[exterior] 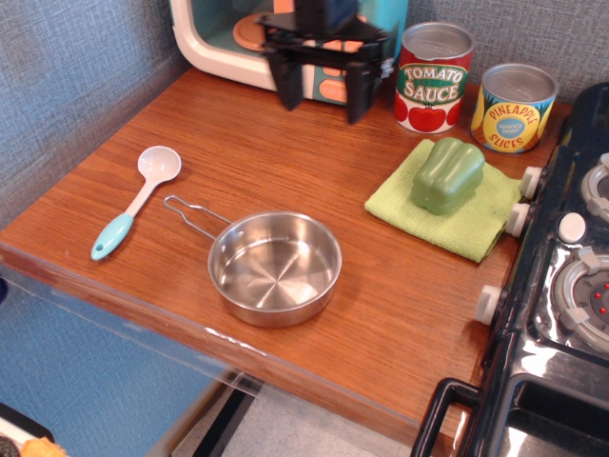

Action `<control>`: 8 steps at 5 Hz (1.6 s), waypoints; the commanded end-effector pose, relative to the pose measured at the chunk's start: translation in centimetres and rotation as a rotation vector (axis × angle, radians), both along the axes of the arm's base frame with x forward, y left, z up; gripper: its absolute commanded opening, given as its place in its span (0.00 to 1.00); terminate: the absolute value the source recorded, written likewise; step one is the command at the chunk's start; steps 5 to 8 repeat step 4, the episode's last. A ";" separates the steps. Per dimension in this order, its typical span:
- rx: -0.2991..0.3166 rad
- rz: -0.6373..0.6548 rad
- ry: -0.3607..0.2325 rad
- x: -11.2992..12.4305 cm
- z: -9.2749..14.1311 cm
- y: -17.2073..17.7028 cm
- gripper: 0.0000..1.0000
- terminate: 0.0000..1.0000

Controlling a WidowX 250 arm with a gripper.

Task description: Place the green pepper on top of the green towel

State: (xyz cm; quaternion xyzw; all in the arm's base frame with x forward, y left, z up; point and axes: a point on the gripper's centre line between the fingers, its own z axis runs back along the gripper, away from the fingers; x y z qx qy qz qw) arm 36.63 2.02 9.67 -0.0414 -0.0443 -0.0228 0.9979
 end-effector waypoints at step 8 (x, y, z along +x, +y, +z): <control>0.110 -0.084 -0.032 -2.7 0.1 1.9 1.00 1.00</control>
